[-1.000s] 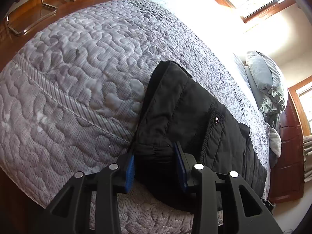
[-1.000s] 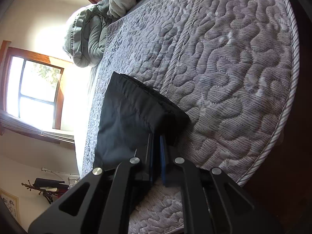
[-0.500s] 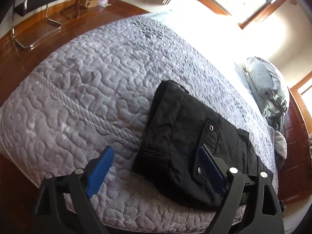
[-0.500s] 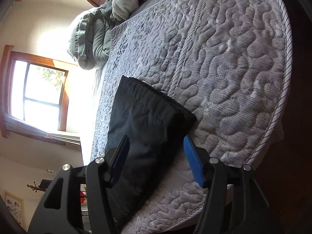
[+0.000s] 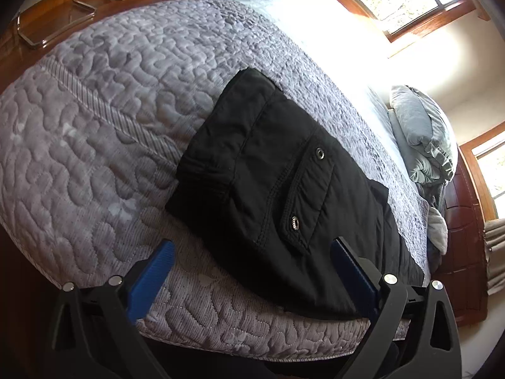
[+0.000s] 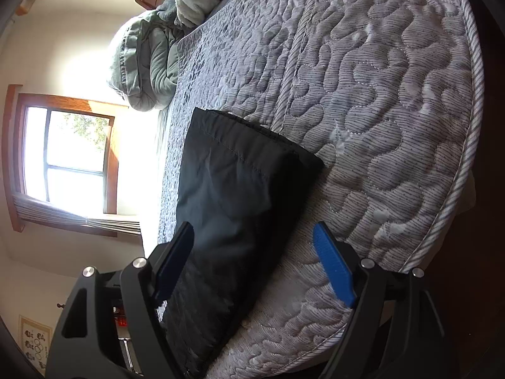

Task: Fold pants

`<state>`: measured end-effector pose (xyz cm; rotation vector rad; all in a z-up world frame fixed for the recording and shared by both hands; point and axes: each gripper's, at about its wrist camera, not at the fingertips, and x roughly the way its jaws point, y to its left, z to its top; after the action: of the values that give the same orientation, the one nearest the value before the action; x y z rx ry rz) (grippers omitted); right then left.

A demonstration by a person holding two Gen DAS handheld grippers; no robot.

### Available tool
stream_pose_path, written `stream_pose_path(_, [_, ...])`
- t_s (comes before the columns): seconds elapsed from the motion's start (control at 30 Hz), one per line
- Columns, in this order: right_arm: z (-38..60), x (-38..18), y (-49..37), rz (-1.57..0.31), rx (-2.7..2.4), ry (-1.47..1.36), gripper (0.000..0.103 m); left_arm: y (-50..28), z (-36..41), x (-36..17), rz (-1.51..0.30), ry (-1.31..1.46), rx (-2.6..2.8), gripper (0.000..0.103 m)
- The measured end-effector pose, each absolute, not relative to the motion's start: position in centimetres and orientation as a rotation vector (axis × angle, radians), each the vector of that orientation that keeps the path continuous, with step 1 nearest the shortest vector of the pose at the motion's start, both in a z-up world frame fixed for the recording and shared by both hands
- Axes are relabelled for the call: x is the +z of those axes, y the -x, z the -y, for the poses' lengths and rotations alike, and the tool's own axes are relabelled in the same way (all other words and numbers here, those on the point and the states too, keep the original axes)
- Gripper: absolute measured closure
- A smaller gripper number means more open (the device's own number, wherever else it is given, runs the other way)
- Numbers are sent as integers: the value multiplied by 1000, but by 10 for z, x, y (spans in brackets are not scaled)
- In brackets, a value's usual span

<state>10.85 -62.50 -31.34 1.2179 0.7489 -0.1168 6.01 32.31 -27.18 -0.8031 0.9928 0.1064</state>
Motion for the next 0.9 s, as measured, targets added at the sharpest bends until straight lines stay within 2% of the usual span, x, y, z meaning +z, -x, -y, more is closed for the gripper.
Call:
stream_pose_path(0.17, [637,-318,-112,-715,-99,-1250,25,-62,-318,-289,-1021,849,137,4])
stream_pose_path(0.7, [643,-333,-119,-631,-31,-1264,28,-84,-293,-288,-1049,821,136,4])
stream_pose_path(0.73, [644,-336,-119,-641,-39,-1261,30,-85,-291,-287,-1049,822,134,4])
stream_pose_path(0.77, [645,-340,-118,-650,-50,-1260,38,-86,-290,-287,-1050,822,130,4])
stream_pose_path(0.83, [648,-347,-112,-639,-45,-1279,44,-88,-288,-287,-1054,820,127,4])
stream_pose_path(0.9, [648,-347,-111,-630,-38,-1276,44,-89,-287,-286,-1058,813,128,4])
